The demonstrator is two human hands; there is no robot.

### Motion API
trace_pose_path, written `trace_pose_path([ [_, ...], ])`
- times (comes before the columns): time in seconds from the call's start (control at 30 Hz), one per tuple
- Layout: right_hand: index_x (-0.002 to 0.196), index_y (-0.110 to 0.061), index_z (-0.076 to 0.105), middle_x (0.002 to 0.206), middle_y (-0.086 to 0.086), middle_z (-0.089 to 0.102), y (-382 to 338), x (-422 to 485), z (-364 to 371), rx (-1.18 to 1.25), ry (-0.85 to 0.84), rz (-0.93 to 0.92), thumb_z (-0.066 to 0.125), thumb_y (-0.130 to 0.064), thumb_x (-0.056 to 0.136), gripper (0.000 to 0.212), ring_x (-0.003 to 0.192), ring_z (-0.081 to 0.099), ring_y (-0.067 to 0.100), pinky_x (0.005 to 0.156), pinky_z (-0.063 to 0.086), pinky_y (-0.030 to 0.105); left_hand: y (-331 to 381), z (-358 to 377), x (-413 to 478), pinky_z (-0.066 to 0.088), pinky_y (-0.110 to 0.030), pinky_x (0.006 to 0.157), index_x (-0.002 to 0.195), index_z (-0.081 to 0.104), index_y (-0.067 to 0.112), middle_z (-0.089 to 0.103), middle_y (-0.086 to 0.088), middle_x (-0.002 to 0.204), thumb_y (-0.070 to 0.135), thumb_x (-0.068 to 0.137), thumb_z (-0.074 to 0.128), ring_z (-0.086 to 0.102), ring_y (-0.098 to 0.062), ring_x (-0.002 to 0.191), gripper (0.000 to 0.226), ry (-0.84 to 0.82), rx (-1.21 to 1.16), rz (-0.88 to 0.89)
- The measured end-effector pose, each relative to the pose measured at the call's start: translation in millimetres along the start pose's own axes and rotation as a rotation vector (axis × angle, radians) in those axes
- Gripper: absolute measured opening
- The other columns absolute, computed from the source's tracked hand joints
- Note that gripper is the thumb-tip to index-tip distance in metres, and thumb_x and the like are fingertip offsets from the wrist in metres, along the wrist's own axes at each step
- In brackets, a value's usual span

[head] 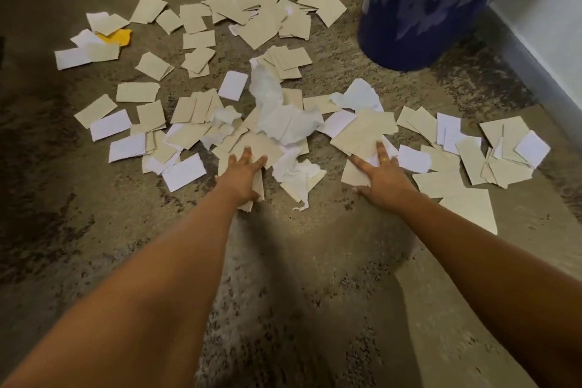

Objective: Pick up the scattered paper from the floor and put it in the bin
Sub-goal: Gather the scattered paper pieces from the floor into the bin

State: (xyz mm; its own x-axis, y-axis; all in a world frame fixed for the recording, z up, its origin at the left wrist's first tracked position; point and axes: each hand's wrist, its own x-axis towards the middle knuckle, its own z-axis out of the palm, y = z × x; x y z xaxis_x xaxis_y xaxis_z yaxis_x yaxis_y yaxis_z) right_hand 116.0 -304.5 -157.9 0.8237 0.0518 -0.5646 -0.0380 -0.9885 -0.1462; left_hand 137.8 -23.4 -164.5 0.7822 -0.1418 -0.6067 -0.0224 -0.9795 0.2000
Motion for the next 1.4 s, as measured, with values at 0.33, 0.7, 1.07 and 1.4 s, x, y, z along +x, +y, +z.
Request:
trace_pose_path([
  [0.33, 0.148, -0.031, -0.007, 0.151, 0.028, -0.02, -26, 25, -27, -0.077, -0.147, 0.02, 0.059, -0.049, 0.085, 0.093, 0.141, -0.021, 0.038, 0.111, 0.002, 0.064, 23, -29, 31, 0.029, -0.061, 0.108, 0.148, -0.01, 0.034, -0.023, -0.003, 0.156, 0.028, 0.061, 0.087, -0.01, -0.035, 0.145, 0.131, -0.132, 0.119, -0.096],
  [0.7, 0.147, -0.04, -0.002, 0.152, 0.018, -0.026, -32, 26, -33, 0.08, -0.2, 0.148, 0.062, -0.033, 0.087, 0.087, 0.135, -0.016, 0.055, 0.109, 0.013, 0.063, 24, -41, 25, 0.016, -0.066, 0.109, 0.148, -0.012, 0.035, -0.028, -0.001, 0.154, 0.025, 0.063, 0.086, -0.012, -0.034, 0.145, 0.13, -0.179, 0.054, -0.074],
  [1.07, 0.141, -0.051, -0.007, 0.151, 0.003, -0.033, -29, 24, -24, 0.143, -0.209, 0.227, 0.064, -0.036, 0.085, 0.092, 0.138, -0.019, 0.049, 0.105, 0.03, 0.063, 17, -43, 23, 0.024, -0.061, 0.111, 0.148, -0.009, 0.034, -0.02, -0.004, 0.156, 0.039, 0.066, 0.081, -0.006, -0.034, 0.145, 0.122, -0.118, 0.082, 0.0],
  [1.4, 0.127, -0.053, -0.031, 0.136, -0.004, -0.048, -31, 19, -26, 0.058, -0.257, 0.234, 0.059, -0.045, 0.085, 0.1, 0.139, -0.022, 0.042, 0.096, 0.042, 0.06, 17, -39, 26, 0.022, -0.053, 0.112, 0.148, -0.011, 0.035, -0.02, -0.006, 0.156, 0.044, 0.071, 0.076, -0.005, -0.033, 0.145, 0.116, -0.15, 0.118, -0.008],
])
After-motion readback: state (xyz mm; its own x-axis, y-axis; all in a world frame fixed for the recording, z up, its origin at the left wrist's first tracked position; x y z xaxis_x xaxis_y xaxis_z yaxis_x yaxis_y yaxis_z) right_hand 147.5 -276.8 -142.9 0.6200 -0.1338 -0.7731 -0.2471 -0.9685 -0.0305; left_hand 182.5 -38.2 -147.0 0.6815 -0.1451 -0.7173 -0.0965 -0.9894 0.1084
